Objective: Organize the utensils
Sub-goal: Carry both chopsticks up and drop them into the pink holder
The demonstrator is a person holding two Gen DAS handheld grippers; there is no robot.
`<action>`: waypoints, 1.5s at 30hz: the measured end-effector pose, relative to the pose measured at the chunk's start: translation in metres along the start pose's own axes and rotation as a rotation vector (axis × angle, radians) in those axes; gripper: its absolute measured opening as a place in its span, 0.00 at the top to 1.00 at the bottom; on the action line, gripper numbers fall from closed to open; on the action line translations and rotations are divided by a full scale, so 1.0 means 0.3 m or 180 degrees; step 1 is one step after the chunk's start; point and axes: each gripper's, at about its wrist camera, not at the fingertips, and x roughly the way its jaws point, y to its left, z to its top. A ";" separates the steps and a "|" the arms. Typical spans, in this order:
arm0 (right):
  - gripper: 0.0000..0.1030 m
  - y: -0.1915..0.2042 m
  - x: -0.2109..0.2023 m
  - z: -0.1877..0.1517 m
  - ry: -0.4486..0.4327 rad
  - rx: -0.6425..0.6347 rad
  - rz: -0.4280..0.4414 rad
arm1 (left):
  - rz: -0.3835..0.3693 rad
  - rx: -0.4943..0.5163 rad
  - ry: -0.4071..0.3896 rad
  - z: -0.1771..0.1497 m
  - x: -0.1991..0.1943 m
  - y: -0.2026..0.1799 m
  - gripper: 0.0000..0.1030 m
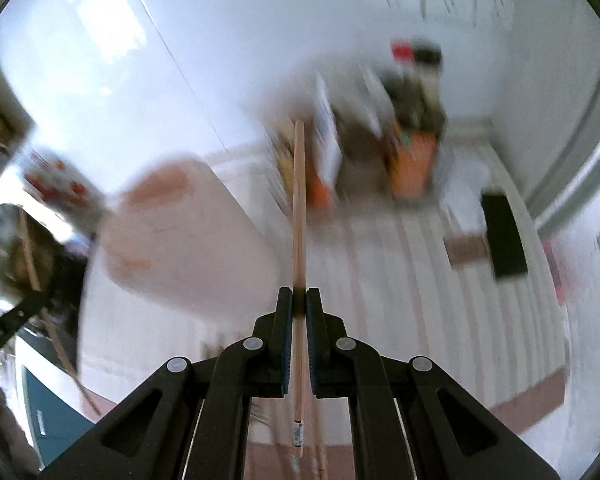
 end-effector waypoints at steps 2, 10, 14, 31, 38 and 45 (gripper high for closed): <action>0.93 0.042 -0.060 0.078 -0.0138 -0.0028 0.0109 | -0.0112 0.0001 -0.0098 0.067 -0.032 -0.029 0.96; 0.93 0.184 -0.093 0.389 -0.0623 -0.0075 0.0338 | -0.0268 -0.0035 -0.0448 0.299 0.019 -0.130 0.96; 0.93 0.223 0.003 0.498 -0.0672 0.0024 0.0388 | -0.0328 -0.0114 -0.0485 0.377 0.143 -0.159 0.96; 0.93 0.230 0.234 0.503 -0.0765 0.0170 0.0484 | -0.0314 0.0171 -0.0380 0.318 0.460 -0.171 0.96; 0.93 0.237 0.210 0.436 -0.0735 -0.0001 0.0546 | -0.0376 0.0358 -0.0271 0.267 0.434 -0.181 0.96; 0.93 0.237 0.217 0.371 -0.0536 -0.0129 0.0714 | -0.0530 0.0507 -0.0069 0.220 0.400 -0.196 0.94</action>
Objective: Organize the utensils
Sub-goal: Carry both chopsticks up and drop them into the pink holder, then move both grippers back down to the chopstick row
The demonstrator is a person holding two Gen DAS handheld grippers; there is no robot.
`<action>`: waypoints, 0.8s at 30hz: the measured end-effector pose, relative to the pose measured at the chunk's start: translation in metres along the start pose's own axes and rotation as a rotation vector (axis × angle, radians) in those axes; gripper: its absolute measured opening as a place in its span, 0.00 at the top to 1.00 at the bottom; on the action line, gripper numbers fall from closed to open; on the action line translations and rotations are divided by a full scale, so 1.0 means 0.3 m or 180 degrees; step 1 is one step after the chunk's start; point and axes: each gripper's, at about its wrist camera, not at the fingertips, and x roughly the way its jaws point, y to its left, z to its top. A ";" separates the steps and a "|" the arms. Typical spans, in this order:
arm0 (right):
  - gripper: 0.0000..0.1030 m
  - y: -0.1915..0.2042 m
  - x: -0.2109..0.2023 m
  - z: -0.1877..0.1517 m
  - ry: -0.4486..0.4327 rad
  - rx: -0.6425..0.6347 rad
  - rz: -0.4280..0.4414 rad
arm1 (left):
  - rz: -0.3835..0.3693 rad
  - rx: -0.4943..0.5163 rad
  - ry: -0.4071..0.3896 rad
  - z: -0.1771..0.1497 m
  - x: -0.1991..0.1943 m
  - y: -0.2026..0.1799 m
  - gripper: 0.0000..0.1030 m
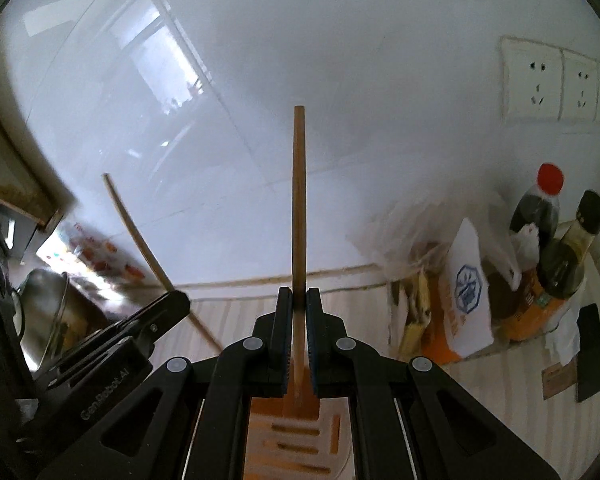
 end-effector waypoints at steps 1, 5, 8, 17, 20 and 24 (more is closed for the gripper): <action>0.93 0.003 0.001 -0.008 0.0046 -0.0032 0.0044 | -0.0014 0.0012 0.0053 -0.003 -0.009 -0.002 0.94; 0.92 0.012 -0.020 -0.026 0.0168 -0.0136 0.0135 | -0.0027 0.0023 0.0063 -0.013 -0.084 0.007 0.83; 0.80 -0.011 -0.062 -0.033 0.0162 -0.0073 0.0142 | 0.0181 -0.0007 -0.0065 -0.026 -0.164 0.026 0.42; 0.46 -0.079 -0.251 -0.075 -0.0030 0.0198 0.0093 | 0.0515 -0.0066 -0.0203 -0.131 -0.291 0.068 0.00; 0.40 -0.097 -0.300 -0.111 -0.0023 0.0275 -0.0006 | 0.0587 -0.0051 -0.0124 -0.180 -0.293 0.065 0.00; 0.27 -0.122 -0.337 -0.182 -0.0022 0.0380 -0.0101 | 0.0650 -0.0075 0.0052 -0.262 -0.266 0.076 0.00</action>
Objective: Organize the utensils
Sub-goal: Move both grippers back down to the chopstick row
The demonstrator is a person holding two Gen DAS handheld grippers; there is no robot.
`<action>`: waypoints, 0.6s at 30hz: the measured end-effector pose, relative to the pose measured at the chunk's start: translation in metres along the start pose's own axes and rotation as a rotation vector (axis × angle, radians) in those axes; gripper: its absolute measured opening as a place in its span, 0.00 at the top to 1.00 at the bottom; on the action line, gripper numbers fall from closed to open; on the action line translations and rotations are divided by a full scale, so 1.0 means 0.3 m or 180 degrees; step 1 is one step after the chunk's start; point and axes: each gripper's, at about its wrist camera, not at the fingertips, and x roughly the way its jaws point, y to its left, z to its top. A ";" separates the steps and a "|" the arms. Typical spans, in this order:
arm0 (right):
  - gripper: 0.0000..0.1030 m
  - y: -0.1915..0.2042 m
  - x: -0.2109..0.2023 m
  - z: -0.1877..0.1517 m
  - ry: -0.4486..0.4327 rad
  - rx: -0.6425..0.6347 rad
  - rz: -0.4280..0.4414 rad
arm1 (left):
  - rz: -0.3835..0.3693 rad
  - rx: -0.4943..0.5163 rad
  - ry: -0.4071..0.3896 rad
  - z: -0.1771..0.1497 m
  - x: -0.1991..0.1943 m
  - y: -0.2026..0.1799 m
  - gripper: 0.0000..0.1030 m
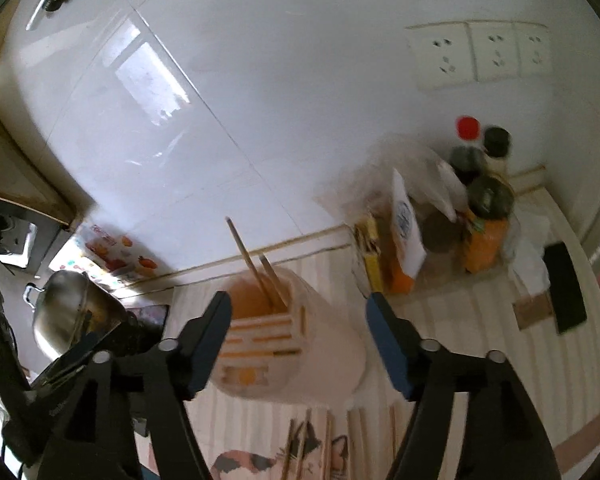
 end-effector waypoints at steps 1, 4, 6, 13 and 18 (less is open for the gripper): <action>0.23 -0.007 -0.005 -0.019 -0.0013 -0.0006 -0.0027 | 0.0020 0.0004 0.0062 -0.025 0.017 0.002 0.00; 0.16 -0.021 0.004 -0.077 0.0007 -0.0075 -0.0170 | 0.0090 0.0017 0.0272 -0.102 0.070 0.021 0.00; 0.16 -0.046 0.023 -0.125 0.0116 -0.0081 -0.0257 | 0.0175 0.0066 0.0378 -0.156 0.106 0.028 0.00; 0.16 -0.174 0.123 -0.284 0.0607 0.0051 -0.0492 | 0.0390 0.0267 0.0972 -0.371 0.275 0.051 0.00; 0.16 -0.266 0.211 -0.402 0.0985 0.0155 -0.0654 | 0.0476 0.0409 0.1341 -0.520 0.388 0.044 0.01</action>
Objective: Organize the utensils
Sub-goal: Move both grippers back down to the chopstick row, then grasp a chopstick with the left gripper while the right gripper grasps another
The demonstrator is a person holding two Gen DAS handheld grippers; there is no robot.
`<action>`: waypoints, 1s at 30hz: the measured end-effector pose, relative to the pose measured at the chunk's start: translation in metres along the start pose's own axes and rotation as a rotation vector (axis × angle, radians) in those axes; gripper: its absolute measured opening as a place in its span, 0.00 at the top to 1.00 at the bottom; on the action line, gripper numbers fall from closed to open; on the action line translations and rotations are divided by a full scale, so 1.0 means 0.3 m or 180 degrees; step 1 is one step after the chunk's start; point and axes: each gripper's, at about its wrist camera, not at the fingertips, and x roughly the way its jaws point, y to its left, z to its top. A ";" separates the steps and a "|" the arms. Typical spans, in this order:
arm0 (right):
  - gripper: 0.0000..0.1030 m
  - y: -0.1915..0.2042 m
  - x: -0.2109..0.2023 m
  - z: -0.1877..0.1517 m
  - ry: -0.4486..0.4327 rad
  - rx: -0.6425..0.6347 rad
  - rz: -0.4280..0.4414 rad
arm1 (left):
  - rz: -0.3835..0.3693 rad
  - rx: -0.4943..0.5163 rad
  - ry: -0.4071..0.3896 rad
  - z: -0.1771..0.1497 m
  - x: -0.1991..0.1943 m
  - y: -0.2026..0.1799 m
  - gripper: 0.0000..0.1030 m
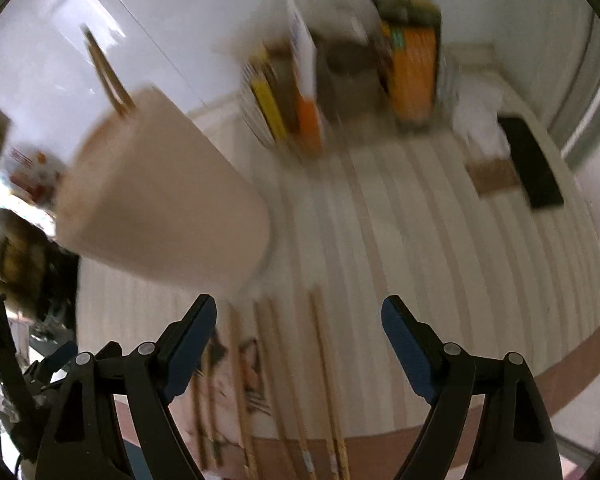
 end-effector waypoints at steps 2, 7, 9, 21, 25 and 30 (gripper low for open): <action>0.16 -0.017 0.042 -0.025 0.0107 0.0007 -0.0048 | -0.0027 0.0033 0.0136 -0.025 0.049 -0.011 0.02; 0.18 -0.045 0.146 -0.095 0.0408 -0.0024 -0.0220 | -0.0103 0.0111 0.0311 -0.068 0.124 -0.038 0.03; 0.22 -0.050 0.181 -0.118 0.0523 -0.0037 -0.0254 | -0.0138 0.0148 0.0356 -0.078 0.139 -0.053 0.14; 0.34 -0.062 0.250 -0.189 0.0812 -0.0087 -0.0376 | -0.0348 0.0207 0.0568 -0.105 0.197 -0.100 0.73; 0.48 -0.062 0.269 -0.193 0.0888 -0.0075 -0.0393 | -0.0326 0.0052 0.0608 -0.091 0.203 -0.071 0.93; 0.54 -0.087 0.272 -0.223 0.0894 -0.0025 -0.0399 | -0.0356 -0.0165 0.0647 -0.086 0.216 0.004 0.93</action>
